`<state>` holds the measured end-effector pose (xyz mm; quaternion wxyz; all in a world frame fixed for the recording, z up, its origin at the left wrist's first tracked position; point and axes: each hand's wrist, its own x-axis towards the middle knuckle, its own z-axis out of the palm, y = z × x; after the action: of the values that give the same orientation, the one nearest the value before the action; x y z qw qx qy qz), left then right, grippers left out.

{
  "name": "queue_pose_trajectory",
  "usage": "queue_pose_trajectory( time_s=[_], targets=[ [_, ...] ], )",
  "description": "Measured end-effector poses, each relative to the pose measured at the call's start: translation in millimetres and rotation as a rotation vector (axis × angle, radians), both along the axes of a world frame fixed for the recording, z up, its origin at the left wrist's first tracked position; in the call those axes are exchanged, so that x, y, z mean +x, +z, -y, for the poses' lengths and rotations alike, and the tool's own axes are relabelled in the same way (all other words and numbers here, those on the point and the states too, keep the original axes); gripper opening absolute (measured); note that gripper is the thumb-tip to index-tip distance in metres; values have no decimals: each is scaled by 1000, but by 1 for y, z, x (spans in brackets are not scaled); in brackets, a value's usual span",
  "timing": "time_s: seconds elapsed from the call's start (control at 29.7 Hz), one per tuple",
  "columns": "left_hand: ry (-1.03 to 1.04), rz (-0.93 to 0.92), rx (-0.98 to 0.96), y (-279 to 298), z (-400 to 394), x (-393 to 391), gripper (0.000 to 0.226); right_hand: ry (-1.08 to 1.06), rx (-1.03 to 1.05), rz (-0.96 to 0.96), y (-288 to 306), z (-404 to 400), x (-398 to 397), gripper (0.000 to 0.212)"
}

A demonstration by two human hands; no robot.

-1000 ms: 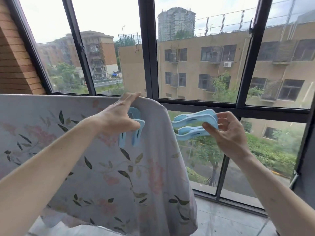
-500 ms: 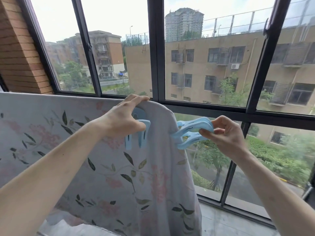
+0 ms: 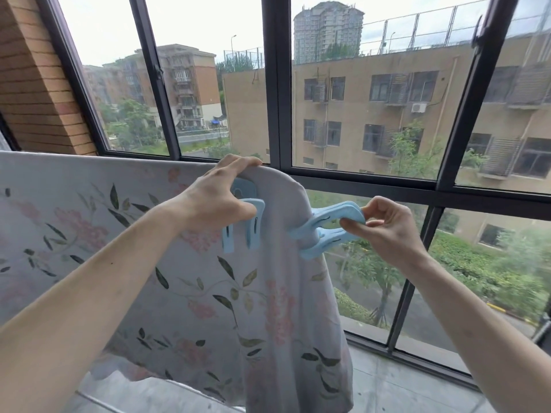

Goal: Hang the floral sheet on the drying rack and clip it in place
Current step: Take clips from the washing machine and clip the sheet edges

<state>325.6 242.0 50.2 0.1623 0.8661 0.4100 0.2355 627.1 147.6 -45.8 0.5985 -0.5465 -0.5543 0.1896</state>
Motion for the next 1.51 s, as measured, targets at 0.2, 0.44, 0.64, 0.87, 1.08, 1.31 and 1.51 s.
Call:
queue_pose_trajectory(
  time_s=[0.2, 0.44, 0.64, 0.87, 1.08, 1.31, 1.51],
  targets=[
    [-2, 13, 12, -3, 2, 1, 80, 12, -137, 20, -24, 7, 0, 45],
    [-6, 39, 20, -7, 3, 2, 80, 20, -245, 120, -33, 13, -3, 70],
    [4, 6, 84, -15, 12, 2, 93, -214, -25, 276, -30, 23, -19, 76],
    [16, -42, 164, -62, 47, -24, 115, -252, 230, 423, -35, 51, -68, 48],
    [135, 56, -28, -123, 65, -75, 101, -327, 362, 460, -54, 58, -101, 29],
    [321, 218, -235, -156, 75, -153, 91, -217, 502, 315, -65, 40, -161, 12],
    [366, 258, -280, -171, 66, -209, 81, 298, -134, 275, -91, 3, -232, 34]
  ],
)
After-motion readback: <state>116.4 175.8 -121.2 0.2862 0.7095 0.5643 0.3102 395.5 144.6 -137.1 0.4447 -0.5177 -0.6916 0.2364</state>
